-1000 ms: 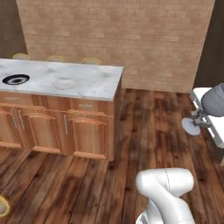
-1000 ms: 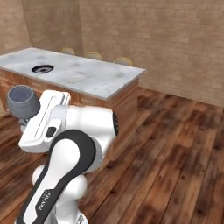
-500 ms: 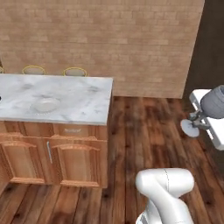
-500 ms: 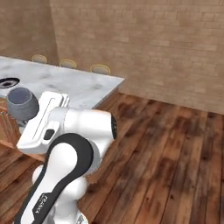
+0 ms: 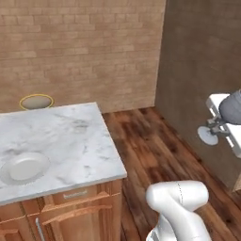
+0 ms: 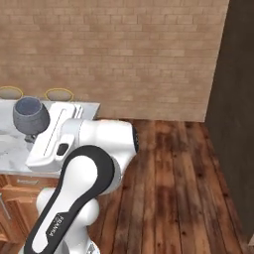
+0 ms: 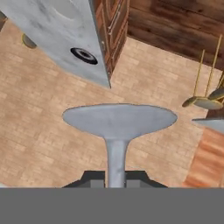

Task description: Retrieve the wine glasses from the counter and place one next to each plate.

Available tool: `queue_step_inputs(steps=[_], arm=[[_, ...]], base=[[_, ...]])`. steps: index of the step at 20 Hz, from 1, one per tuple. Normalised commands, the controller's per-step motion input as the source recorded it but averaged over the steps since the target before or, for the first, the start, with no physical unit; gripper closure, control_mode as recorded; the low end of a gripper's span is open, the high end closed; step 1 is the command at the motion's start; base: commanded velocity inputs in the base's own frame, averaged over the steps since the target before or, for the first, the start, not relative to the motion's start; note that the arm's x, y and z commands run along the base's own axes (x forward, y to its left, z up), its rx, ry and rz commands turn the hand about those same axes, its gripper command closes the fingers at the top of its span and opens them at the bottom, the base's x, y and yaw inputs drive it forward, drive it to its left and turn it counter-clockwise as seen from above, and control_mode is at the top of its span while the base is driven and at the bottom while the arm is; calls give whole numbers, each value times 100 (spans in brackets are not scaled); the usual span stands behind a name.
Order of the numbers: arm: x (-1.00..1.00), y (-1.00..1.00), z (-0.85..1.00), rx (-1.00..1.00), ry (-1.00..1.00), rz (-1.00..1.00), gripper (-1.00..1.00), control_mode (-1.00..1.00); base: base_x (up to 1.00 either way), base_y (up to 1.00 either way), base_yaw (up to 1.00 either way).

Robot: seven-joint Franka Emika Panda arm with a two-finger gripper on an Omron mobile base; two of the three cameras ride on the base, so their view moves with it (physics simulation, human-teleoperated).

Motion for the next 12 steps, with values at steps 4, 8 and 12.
queue_step_inputs(steps=[4,8,12], arm=[[0,0,0,0,0,0,100,100],[0,0,0,0,0,0,100,100],[0,0,0,0,0,0,100,100]], base=[[6,100,-55],[-82,100,-6],[-50,100,37]])
